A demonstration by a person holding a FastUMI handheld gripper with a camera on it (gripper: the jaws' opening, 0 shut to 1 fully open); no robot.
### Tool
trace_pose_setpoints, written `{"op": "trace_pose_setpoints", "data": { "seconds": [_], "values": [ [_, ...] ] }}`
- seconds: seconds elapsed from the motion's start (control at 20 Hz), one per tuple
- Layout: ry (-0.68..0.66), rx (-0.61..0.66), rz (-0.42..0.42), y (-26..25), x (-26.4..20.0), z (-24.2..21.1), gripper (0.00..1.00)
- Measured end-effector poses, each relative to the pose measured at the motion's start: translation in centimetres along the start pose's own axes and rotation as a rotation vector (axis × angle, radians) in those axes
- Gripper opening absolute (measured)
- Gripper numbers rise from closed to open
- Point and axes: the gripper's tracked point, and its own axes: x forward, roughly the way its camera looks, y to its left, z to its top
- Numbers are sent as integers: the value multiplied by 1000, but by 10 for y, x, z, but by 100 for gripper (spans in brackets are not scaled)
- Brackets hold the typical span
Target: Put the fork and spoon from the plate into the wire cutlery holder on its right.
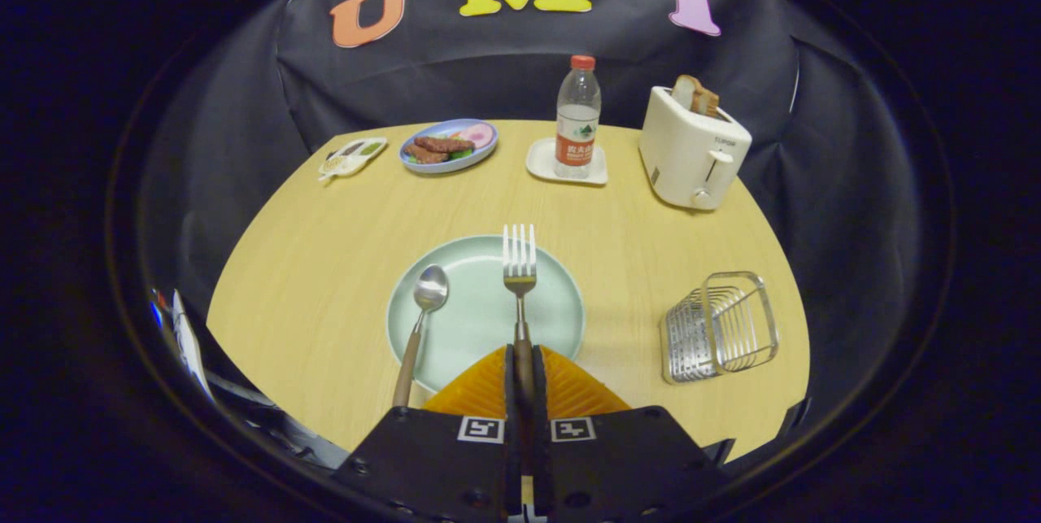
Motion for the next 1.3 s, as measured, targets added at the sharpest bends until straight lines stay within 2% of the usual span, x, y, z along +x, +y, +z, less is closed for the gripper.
{"op": "trace_pose_setpoints", "data": {
  "seconds": [0.35,0.7,0.95,1.15,1.3],
  "values": [
    [-11,55,-78,-83,-41,6,6],
    [72,84,-146,-151,-60,-18,6],
    [243,137,-96,-162,-65,-41,6],
    [340,136,-104,-177,-65,-34,6],
    [413,123,-54,-172,-65,-29,6]
  ]
}}
